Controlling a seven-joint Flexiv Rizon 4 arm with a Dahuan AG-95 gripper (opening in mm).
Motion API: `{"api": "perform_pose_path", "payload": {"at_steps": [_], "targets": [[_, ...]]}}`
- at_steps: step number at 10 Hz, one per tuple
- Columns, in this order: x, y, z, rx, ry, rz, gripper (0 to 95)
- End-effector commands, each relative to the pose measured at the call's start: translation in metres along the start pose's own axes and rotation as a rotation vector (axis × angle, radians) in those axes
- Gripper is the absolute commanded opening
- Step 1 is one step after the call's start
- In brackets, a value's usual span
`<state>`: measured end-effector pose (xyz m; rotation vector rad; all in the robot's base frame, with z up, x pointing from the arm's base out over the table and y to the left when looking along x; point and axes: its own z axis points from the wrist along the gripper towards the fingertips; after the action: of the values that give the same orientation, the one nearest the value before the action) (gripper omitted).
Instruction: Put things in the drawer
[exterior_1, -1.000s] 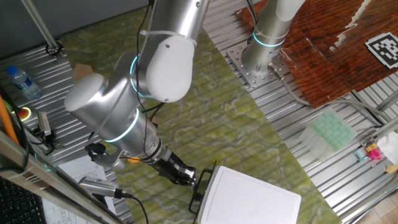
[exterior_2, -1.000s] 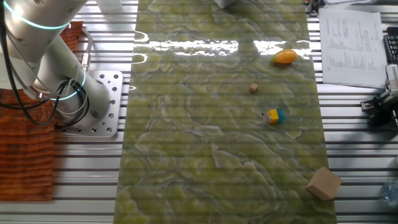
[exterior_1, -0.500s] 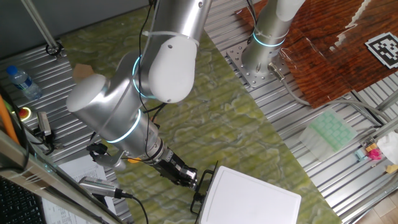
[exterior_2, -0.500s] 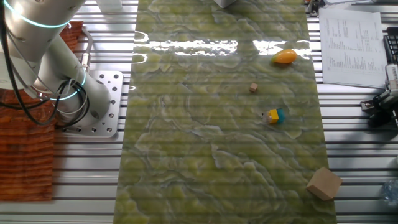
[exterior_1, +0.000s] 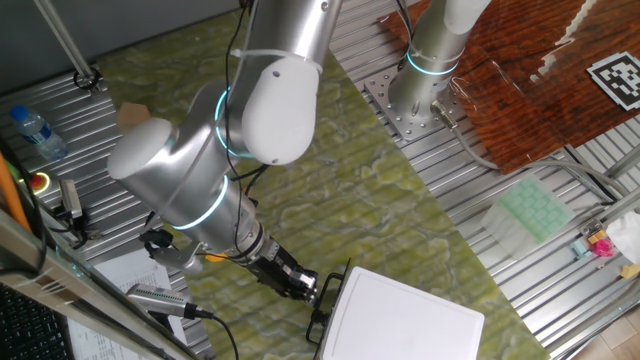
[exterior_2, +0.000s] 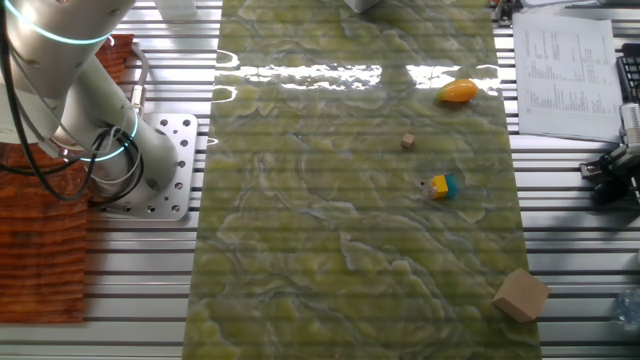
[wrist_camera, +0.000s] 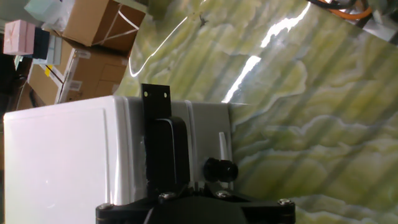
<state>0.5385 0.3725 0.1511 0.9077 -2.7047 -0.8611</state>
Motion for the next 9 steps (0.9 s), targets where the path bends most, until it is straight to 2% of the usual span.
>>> {"api": "perform_pose_path", "payload": {"at_steps": [1,2,3,4,5,6,7,8,9], "targets": [[0.002,-0.007,-0.009,0.022,0.017,-0.018,0.0],[0.005,-0.016,-0.023,0.058,0.039,-0.022,0.0],[0.010,-0.026,-0.038,0.133,0.034,-0.003,0.0],[0.014,-0.033,-0.048,0.174,0.016,0.013,0.0],[0.021,-0.042,-0.063,0.218,0.007,0.037,0.0],[0.032,-0.052,-0.082,0.258,0.023,0.052,0.0],[0.041,-0.060,-0.095,0.283,0.028,0.083,0.0],[0.055,-0.069,-0.112,0.343,-0.002,0.202,0.0],[0.063,-0.074,-0.120,0.417,-0.044,0.280,0.0]]}}
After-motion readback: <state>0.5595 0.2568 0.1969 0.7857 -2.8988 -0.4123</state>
